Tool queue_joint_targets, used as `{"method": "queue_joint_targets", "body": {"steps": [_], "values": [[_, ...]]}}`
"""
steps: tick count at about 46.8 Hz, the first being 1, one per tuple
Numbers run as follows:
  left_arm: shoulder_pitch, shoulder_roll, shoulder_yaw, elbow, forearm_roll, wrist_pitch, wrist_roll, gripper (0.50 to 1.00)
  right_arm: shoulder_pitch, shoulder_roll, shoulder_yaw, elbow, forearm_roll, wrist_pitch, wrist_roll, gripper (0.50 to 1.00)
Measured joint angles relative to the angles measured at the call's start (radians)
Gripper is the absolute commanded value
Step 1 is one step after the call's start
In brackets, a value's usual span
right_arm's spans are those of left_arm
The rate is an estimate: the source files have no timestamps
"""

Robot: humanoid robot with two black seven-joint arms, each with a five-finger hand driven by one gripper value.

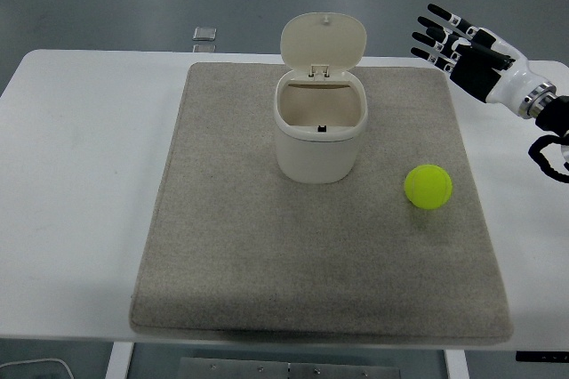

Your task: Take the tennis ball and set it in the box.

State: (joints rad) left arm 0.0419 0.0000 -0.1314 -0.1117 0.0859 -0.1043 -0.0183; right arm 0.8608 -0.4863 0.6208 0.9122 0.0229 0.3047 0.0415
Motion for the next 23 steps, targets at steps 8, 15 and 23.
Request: {"method": "queue_joint_targets", "body": {"steps": [8,15,23], "values": [[0.0,0.0,0.0,0.0,0.0,0.0,0.0,0.992,0.001,-0.014,0.001,-0.006,-0.007,-0.003,0.003,0.913],[0.0,0.0,-0.001,0.0,0.0,0.0,0.0,0.992,0.023,-0.038,0.0,-0.005,-0.014,0.008,0.003,0.913],[0.0,0.0,-0.001,0.0,0.0,0.0,0.0,0.992,0.035,-0.067,-0.001,-0.005,-0.1,0.011,0.006,0.913]]}}
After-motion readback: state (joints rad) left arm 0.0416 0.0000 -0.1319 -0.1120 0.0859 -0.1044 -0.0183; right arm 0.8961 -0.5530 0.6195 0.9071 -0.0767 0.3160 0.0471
